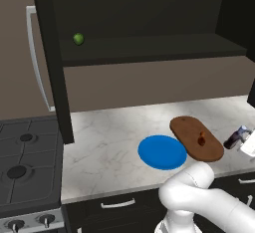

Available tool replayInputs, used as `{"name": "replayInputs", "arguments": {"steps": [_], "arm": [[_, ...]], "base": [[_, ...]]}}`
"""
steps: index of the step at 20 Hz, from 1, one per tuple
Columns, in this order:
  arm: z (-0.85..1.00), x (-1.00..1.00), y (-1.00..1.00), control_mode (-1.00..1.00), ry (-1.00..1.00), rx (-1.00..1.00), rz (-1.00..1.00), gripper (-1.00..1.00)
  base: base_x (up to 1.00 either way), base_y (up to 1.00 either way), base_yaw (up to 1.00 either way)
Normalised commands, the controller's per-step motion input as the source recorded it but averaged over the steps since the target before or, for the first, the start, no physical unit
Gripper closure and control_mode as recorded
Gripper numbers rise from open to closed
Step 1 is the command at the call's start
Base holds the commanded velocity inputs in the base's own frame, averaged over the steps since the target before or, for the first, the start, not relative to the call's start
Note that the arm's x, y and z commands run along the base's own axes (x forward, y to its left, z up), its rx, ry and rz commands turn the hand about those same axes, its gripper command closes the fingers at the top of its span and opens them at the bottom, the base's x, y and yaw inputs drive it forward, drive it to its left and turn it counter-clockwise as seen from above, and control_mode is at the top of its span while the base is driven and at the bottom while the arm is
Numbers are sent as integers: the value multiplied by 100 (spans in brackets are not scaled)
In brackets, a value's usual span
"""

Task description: Pick the chicken drumstick from the plate and place it on the cutting board. Then pick the condiment bottle from the cabinet and place it next to the cutting board.

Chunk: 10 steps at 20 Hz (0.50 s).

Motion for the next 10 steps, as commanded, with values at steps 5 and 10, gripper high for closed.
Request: {"name": "replayInputs", "arguments": {"steps": [5, 10], "arm": [[-21, 3, 0, -100, 0, 0, 0, 100], [-22, 0, 0, -100, 0, 0, 0, -100]], "base": [[0, 0, 0], [0, 0, 0]]}}
